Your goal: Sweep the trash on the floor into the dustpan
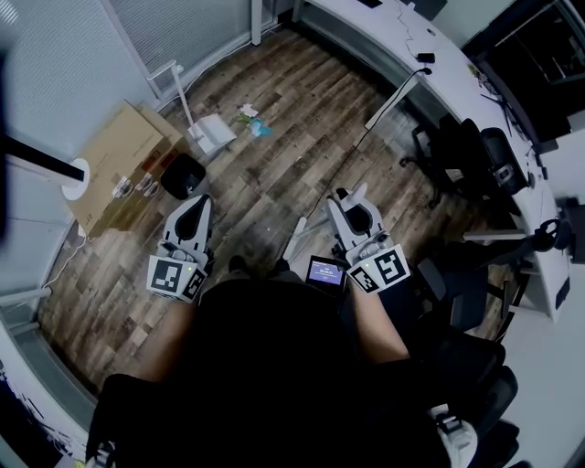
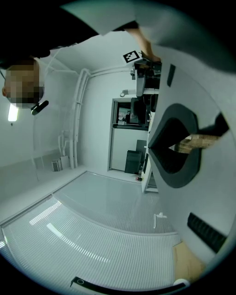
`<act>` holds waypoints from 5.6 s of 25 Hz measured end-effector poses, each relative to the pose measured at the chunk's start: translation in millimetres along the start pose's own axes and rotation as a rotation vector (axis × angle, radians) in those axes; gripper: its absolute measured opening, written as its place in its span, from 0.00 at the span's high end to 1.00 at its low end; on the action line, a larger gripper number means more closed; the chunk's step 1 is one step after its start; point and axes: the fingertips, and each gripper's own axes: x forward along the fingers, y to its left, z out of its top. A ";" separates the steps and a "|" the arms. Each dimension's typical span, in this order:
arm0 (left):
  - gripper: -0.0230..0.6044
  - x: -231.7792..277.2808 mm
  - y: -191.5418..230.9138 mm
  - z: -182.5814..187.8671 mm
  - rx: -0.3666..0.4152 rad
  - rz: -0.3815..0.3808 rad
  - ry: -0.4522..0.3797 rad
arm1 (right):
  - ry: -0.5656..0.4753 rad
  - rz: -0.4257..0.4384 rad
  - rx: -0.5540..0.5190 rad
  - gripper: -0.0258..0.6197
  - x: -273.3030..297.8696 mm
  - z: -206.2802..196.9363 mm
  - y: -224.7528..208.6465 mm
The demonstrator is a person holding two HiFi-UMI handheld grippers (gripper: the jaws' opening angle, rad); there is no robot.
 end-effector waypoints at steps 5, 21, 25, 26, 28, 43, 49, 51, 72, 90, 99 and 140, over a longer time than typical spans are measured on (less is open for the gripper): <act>0.97 0.4 -6.0 -2.3 0.005 -0.008 0.007 | 0.001 -0.015 0.016 0.82 -6.0 -2.5 -4.1; 0.97 -0.6 -7.2 -2.3 0.027 0.038 0.015 | 0.026 -0.022 -0.022 0.82 -6.2 -7.9 -7.9; 0.97 1.5 -10.1 -3.5 0.033 0.055 0.018 | 0.023 -0.033 -0.023 0.82 -9.4 -8.9 -17.1; 0.97 3.1 -11.3 -3.7 0.035 0.058 0.020 | 0.024 -0.034 -0.024 0.82 -10.1 -9.1 -19.7; 0.97 6.9 -14.5 -4.0 0.038 0.062 0.024 | 0.027 -0.033 -0.026 0.82 -11.3 -9.5 -25.6; 0.97 33.0 -29.1 -17.9 0.028 0.112 0.050 | 0.013 -0.022 0.003 0.82 -27.3 -13.8 -73.2; 0.97 45.0 -27.4 -29.4 0.025 0.121 0.085 | 0.027 -0.027 0.017 0.82 -23.5 -20.4 -90.0; 0.97 53.9 -23.7 -34.0 0.017 0.120 0.095 | 0.034 -0.029 0.021 0.82 -15.9 -23.8 -98.3; 0.97 252.6 179.7 -18.5 -0.107 0.086 0.037 | 0.160 0.005 0.001 0.82 227.6 -20.1 -228.9; 0.97 327.1 358.8 -8.8 -0.075 0.294 0.064 | 0.116 0.144 -0.063 0.82 460.3 -13.5 -348.3; 0.88 369.6 434.3 -15.8 0.122 0.435 0.336 | 0.183 0.440 0.004 0.82 545.2 -39.9 -400.6; 0.77 361.2 544.7 -202.7 0.246 -0.260 1.211 | 0.416 0.530 -0.022 0.80 755.2 -256.0 -323.7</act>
